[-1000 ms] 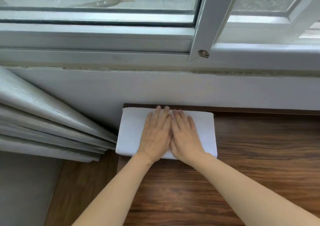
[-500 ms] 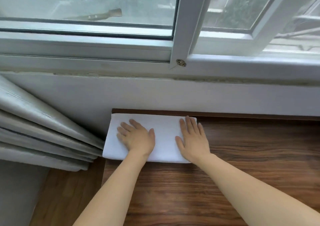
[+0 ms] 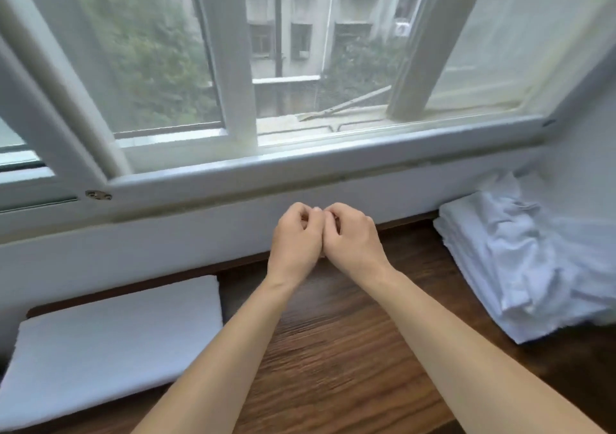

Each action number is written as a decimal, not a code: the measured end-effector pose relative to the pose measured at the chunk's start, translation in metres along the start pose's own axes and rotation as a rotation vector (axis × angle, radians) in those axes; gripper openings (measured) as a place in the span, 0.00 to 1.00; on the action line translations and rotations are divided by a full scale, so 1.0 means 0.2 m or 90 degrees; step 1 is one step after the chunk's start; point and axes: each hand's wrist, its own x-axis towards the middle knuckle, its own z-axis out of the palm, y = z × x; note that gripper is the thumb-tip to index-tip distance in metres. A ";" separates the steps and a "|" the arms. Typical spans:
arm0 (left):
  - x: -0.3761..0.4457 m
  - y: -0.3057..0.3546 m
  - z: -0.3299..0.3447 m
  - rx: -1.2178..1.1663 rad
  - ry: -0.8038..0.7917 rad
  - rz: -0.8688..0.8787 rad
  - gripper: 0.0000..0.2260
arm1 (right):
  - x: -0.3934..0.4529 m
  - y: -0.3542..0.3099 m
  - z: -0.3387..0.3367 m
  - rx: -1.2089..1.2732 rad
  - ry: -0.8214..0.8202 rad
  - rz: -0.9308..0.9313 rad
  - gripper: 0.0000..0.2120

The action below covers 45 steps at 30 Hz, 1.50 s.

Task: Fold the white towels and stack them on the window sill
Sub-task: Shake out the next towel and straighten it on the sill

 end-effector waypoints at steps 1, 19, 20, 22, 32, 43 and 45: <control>-0.01 0.06 0.15 -0.067 -0.017 -0.006 0.11 | 0.01 0.08 -0.14 0.011 0.017 0.001 0.13; -0.01 0.46 1.88 -0.196 -0.181 -0.039 0.09 | 0.24 1.23 -1.42 0.009 0.116 0.116 0.15; 0.00 0.45 1.93 -0.176 -0.195 -0.035 0.09 | 0.24 1.27 -1.44 0.014 0.119 0.128 0.15; 0.03 0.43 2.02 -0.135 -0.228 -0.024 0.08 | 0.25 1.36 -1.49 0.016 0.125 0.158 0.17; 0.20 0.22 2.44 0.425 -0.317 0.179 0.16 | 0.14 1.86 -1.52 -0.029 0.042 0.352 0.12; 0.15 0.20 2.34 0.330 -0.291 0.278 0.02 | 0.15 2.00 -1.51 -0.163 0.066 0.343 0.24; 0.11 0.25 2.25 0.242 -0.292 0.291 0.04 | 0.20 1.96 -1.52 -0.071 0.087 0.317 0.20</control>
